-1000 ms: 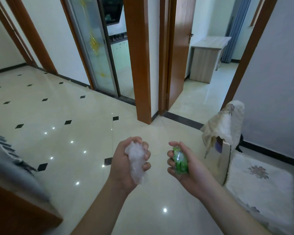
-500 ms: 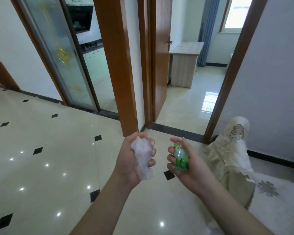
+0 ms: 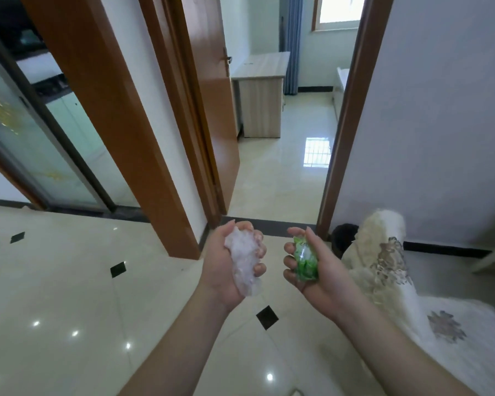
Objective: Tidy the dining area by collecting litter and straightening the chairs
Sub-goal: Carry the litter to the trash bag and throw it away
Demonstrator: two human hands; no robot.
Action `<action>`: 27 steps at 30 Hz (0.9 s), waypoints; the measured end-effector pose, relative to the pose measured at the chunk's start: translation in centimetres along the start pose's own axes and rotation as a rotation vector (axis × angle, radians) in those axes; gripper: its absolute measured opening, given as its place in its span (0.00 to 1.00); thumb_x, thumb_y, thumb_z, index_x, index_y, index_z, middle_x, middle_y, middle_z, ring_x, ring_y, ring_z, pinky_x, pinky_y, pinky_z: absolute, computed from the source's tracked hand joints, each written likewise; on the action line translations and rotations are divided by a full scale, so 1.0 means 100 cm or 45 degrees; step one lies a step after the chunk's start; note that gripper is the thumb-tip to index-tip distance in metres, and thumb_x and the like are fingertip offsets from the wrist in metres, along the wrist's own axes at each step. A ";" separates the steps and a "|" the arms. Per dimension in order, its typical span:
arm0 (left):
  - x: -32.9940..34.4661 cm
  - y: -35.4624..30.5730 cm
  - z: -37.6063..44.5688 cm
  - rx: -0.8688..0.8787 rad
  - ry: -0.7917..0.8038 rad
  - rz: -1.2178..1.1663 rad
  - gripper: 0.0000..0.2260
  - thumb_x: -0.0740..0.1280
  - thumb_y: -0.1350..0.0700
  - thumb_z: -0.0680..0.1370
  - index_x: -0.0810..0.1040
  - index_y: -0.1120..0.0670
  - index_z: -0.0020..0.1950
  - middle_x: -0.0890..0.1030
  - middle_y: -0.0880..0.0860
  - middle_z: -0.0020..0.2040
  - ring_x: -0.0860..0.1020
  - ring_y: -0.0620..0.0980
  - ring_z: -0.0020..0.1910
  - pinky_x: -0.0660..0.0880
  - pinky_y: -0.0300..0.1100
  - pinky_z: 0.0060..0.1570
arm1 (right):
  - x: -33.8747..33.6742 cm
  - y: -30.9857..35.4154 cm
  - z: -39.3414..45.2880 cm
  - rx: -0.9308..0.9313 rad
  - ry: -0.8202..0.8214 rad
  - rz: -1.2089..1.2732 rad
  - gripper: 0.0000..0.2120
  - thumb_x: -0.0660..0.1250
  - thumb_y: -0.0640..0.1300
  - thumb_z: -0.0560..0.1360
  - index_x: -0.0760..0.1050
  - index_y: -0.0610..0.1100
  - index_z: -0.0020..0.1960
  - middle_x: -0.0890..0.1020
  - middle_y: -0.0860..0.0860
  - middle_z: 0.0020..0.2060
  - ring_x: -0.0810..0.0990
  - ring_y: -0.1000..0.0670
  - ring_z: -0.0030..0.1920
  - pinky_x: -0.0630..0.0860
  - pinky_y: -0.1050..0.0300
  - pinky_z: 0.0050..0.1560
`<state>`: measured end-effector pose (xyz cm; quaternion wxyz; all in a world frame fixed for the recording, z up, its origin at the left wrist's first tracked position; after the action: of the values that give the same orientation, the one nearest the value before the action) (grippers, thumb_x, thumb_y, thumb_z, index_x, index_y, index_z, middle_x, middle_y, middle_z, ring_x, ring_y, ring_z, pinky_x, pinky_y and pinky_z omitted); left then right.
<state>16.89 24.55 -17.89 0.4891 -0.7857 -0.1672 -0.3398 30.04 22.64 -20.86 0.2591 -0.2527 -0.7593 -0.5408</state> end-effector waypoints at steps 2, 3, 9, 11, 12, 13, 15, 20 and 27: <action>0.010 -0.012 0.034 -0.004 0.023 -0.008 0.12 0.60 0.47 0.77 0.77 0.54 0.42 0.74 0.54 0.36 0.73 0.49 0.30 0.68 0.35 0.25 | -0.006 0.020 0.031 -0.009 0.016 0.027 0.13 0.67 0.55 0.73 0.81 0.47 0.51 0.76 0.49 0.37 0.72 0.52 0.31 0.71 0.60 0.30; 0.014 -0.018 0.050 -0.008 0.034 -0.015 0.12 0.60 0.47 0.77 0.77 0.54 0.43 0.74 0.54 0.37 0.72 0.49 0.30 0.69 0.35 0.24 | -0.009 0.028 0.047 -0.007 0.013 0.032 0.14 0.67 0.55 0.72 0.81 0.47 0.51 0.76 0.49 0.37 0.72 0.52 0.31 0.71 0.60 0.30; 0.022 -0.047 0.134 -0.039 0.067 -0.051 0.11 0.62 0.46 0.75 0.75 0.54 0.45 0.74 0.54 0.37 0.72 0.49 0.30 0.70 0.35 0.25 | -0.017 0.059 0.122 -0.001 -0.005 0.089 0.15 0.69 0.55 0.72 0.80 0.47 0.52 0.76 0.49 0.37 0.71 0.52 0.31 0.70 0.60 0.30; 0.021 -0.053 0.165 -0.065 0.084 -0.068 0.12 0.60 0.46 0.77 0.75 0.54 0.44 0.73 0.54 0.37 0.72 0.49 0.30 0.70 0.35 0.24 | -0.020 0.064 0.147 -0.003 -0.030 0.085 0.16 0.71 0.56 0.69 0.81 0.47 0.51 0.76 0.49 0.37 0.71 0.52 0.31 0.70 0.59 0.30; 0.020 -0.055 0.176 -0.075 0.087 -0.089 0.12 0.60 0.46 0.77 0.74 0.54 0.43 0.73 0.54 0.36 0.72 0.49 0.29 0.70 0.35 0.24 | -0.020 0.066 0.156 -0.006 -0.044 0.082 0.15 0.71 0.55 0.69 0.81 0.48 0.51 0.76 0.49 0.37 0.71 0.52 0.31 0.70 0.59 0.30; 0.019 -0.057 0.186 -0.083 0.093 -0.113 0.13 0.59 0.47 0.77 0.74 0.54 0.43 0.73 0.54 0.36 0.72 0.49 0.29 0.70 0.35 0.23 | -0.020 0.069 0.165 -0.010 -0.057 0.082 0.14 0.70 0.55 0.69 0.81 0.48 0.50 0.75 0.49 0.36 0.71 0.52 0.30 0.70 0.59 0.30; 0.015 -0.065 0.216 -0.104 0.129 -0.136 0.13 0.59 0.47 0.78 0.75 0.54 0.42 0.73 0.54 0.35 0.72 0.49 0.29 0.70 0.35 0.23 | -0.021 0.075 0.193 -0.031 -0.097 0.094 0.13 0.68 0.55 0.71 0.81 0.47 0.49 0.75 0.49 0.36 0.70 0.52 0.30 0.70 0.59 0.29; -0.002 -0.103 0.287 -0.141 0.156 -0.125 0.12 0.60 0.47 0.76 0.75 0.54 0.41 0.73 0.54 0.35 0.72 0.50 0.29 0.69 0.35 0.22 | -0.005 0.091 0.270 -0.058 -0.174 0.095 0.14 0.66 0.54 0.72 0.79 0.46 0.51 0.75 0.48 0.36 0.70 0.52 0.31 0.69 0.60 0.29; -0.003 -0.157 0.387 -0.216 0.288 -0.075 0.11 0.61 0.48 0.74 0.76 0.54 0.40 0.73 0.53 0.34 0.72 0.49 0.27 0.68 0.35 0.21 | 0.010 0.127 0.353 -0.162 -0.249 0.145 0.13 0.63 0.53 0.77 0.76 0.45 0.54 0.74 0.48 0.36 0.68 0.51 0.30 0.68 0.59 0.29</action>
<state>21.64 66.00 -19.11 0.4266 -0.7757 -0.1048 -0.4532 33.47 60.00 -21.34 0.1977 -0.3629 -0.7294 -0.5452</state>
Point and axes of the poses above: each hand's wrist, its own z-axis towards the middle knuckle, its own x-axis out of the palm, y = z × x, the point moved 7 cm from there along z, towards the middle knuckle
